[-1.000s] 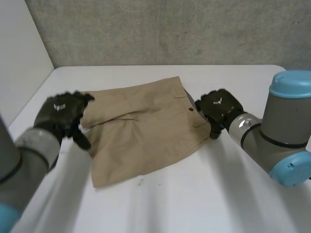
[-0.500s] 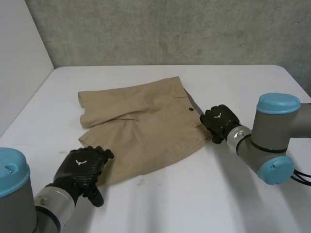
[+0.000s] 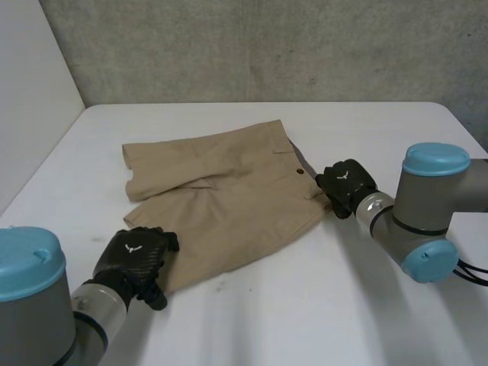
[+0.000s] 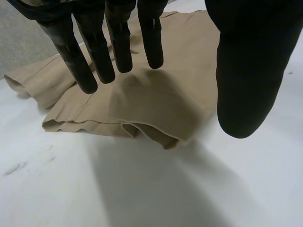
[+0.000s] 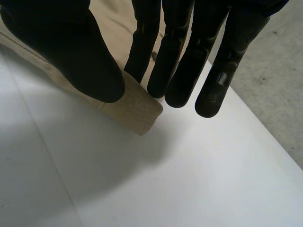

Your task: Fold the shorts.

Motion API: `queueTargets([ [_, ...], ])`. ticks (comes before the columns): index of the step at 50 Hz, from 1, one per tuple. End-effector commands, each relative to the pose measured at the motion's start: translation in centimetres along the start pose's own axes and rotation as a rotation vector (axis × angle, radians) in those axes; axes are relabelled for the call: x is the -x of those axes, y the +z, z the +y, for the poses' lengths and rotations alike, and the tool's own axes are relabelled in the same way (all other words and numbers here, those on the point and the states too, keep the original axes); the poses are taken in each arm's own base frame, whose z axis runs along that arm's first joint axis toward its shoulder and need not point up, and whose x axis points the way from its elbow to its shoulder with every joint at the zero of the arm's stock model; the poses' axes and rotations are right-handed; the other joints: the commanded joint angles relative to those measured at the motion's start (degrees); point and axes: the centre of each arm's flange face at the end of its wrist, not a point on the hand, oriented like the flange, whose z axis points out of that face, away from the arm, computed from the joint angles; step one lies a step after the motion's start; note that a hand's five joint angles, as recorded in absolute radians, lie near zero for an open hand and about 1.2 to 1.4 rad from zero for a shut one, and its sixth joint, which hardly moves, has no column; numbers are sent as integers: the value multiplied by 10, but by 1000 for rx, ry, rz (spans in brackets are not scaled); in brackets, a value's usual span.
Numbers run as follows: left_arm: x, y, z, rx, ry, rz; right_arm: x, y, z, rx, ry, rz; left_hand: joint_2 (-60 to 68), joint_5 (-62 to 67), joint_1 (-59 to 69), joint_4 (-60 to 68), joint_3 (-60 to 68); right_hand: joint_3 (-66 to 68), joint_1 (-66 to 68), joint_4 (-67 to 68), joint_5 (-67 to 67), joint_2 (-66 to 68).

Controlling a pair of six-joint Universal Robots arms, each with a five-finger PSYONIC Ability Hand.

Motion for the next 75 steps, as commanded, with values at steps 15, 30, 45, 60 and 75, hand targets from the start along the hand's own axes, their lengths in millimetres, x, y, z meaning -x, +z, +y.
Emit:
queueTargets([
  [15, 2, 42, 18, 88, 12, -40, -10, -19, -20, -17, 104, 35, 471, 467, 469, 468, 469, 126, 281, 119, 148, 126],
  [30, 18, 2, -44, -97, -12, -68, -15, -67, -39, 124, 117, -13, 542, 538, 541, 540, 541, 126, 281, 119, 148, 126],
  [45, 25, -57, -83, -214, -1, -73, -35, -123, -48, 152, 90, 8, 542, 538, 541, 540, 541, -102, 53, -108, -80, -101],
  [60, 25, -42, -114, -293, -17, -24, 8, -80, -4, 99, 382, -98, 542, 538, 541, 540, 541, -341, -186, -348, -319, -341],
  [75, 25, -41, -133, -347, -62, -19, 27, -55, -2, 63, 390, -138, 542, 538, 541, 540, 541, -311, -156, -317, -289, -310],
])
